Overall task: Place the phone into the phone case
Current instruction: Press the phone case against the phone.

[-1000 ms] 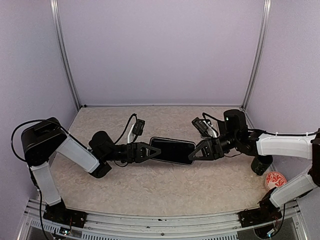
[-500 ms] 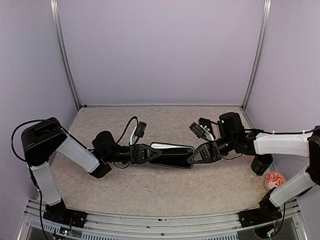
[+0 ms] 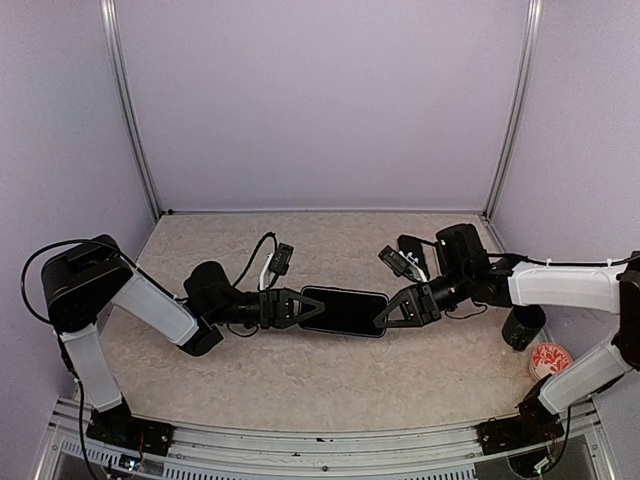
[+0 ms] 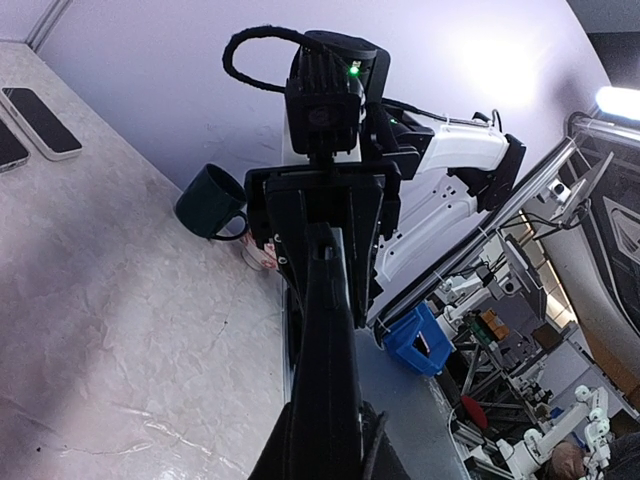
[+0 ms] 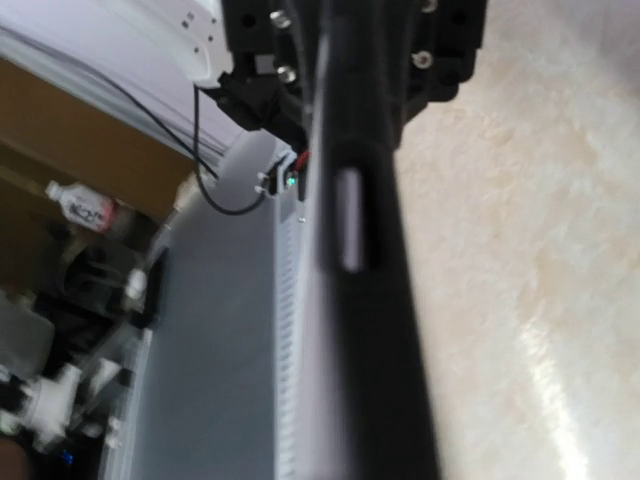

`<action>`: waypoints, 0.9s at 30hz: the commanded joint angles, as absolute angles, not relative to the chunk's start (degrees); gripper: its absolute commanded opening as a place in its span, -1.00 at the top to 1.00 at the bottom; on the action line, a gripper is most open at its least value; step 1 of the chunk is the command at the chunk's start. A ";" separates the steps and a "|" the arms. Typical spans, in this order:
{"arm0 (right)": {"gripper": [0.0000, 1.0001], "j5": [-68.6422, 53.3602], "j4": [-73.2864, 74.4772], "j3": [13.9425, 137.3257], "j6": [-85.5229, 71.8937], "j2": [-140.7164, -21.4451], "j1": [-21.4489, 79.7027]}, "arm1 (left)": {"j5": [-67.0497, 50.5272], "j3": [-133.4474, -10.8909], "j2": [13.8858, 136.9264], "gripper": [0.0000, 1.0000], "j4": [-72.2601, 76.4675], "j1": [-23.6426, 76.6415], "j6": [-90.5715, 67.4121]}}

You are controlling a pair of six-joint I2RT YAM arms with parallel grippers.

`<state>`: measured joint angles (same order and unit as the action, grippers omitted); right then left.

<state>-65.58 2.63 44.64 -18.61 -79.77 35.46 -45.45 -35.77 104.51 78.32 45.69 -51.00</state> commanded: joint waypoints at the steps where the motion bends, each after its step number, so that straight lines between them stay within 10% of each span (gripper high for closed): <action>1: 0.30 -69.42 1.54 47.54 -18.35 -77.96 35.70 | -42.86 -35.59 103.31 0.90 76.39 45.53 -48.82; 19: 0.32 -60.37 8.32 51.51 -17.18 -79.20 33.30 | -42.28 -35.76 103.35 0.92 74.69 45.70 -48.42; 27: 1.00 -56.69 10.09 51.61 -15.17 -79.72 33.30 | -41.89 -35.79 103.61 0.92 74.38 45.81 -48.44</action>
